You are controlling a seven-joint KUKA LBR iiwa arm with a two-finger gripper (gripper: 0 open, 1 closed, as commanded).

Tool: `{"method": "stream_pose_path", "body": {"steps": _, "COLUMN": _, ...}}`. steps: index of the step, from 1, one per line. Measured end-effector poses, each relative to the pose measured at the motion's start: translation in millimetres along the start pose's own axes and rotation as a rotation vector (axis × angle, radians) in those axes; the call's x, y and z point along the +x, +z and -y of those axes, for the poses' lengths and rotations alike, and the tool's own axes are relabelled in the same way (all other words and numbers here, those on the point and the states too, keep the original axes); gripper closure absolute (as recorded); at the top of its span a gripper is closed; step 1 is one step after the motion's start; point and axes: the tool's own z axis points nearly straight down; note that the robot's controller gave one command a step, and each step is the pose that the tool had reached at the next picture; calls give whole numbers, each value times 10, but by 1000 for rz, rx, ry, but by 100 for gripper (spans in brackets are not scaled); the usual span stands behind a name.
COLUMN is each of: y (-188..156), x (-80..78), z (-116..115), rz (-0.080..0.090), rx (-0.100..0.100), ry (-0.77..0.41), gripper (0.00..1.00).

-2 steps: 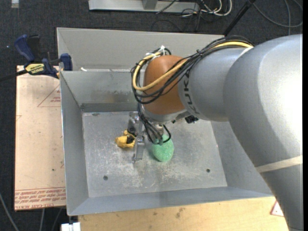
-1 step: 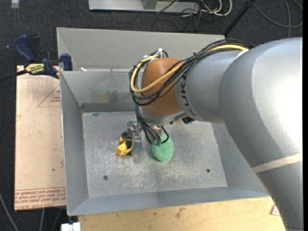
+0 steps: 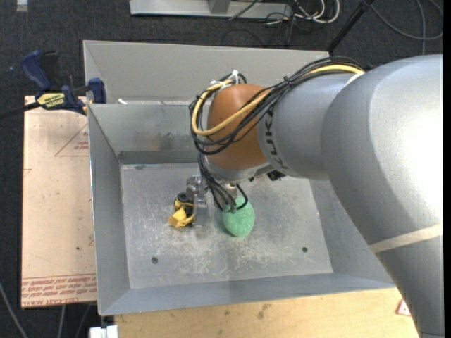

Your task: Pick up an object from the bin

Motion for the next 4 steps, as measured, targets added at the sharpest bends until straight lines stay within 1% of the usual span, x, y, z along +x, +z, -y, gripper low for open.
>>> {"method": "stream_pose_path", "body": {"steps": 1, "y": -49, "x": 8, "z": 2, "rz": -3, "rx": 1, "ry": -1, "gripper": 100}}
{"method": "stream_pose_path", "body": {"steps": 2, "y": -205, "x": 23, "z": 9, "rz": -9, "rx": 4, "ry": -1, "gripper": 100}}
{"method": "stream_pose_path", "body": {"steps": 3, "y": -420, "x": 25, "z": 11, "rz": -10, "rx": 5, "ry": 0, "gripper": 100}}
{"method": "stream_pose_path", "body": {"steps": 4, "y": -653, "x": 16, "z": 9, "rz": -7, "rx": 4, "ry": 0, "gripper": 100}}
